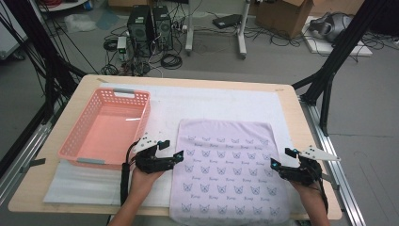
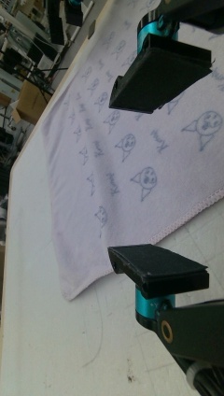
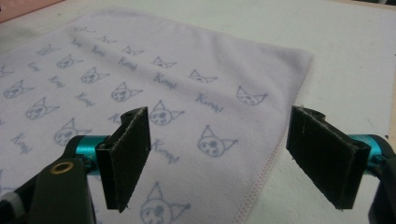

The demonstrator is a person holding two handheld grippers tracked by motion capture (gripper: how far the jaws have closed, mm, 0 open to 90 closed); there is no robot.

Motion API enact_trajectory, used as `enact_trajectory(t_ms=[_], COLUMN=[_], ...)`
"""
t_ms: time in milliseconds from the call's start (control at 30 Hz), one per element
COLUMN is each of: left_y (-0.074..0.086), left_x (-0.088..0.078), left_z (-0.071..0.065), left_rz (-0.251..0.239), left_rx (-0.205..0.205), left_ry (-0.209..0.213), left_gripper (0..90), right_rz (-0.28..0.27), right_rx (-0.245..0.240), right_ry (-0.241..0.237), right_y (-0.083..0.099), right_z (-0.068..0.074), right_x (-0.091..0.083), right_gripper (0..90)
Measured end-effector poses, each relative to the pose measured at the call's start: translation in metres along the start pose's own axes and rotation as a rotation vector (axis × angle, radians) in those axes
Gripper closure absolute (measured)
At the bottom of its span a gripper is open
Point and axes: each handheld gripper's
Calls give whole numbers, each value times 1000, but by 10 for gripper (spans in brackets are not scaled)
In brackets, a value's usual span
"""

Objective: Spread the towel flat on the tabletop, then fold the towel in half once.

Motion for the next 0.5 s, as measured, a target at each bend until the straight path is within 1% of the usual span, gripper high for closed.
enact_trajectory(t_ms=[67, 233, 333, 400, 500], left_y=[0, 0, 0, 0, 0], left_x=[0, 5, 7, 8, 9], left_z=[1, 1, 2, 2, 4], left_rz=[4, 12, 17, 28, 23], left_rx=[1, -12, -11, -8, -19], left_ry=[1, 1, -1, -2, -6], left_gripper=[247, 257, 261, 262, 265], right_rz=[-1, 8, 8, 18, 18], right_rx=[0, 2, 1, 12, 9], right_ry=[0, 0, 4, 9, 14], right_y=[1, 1, 1, 1, 1], right_z=[0, 2, 2, 2, 2], right_x=[1, 1, 1, 1, 2], right_gripper=[211, 211, 211, 211, 211])
Point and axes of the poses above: each handheld gripper's, and its own axes: x roughly forward along the jaws, y roughly out of its underside, z roughly to its left, and after that the axes turned 12 degrees about y, right-handed
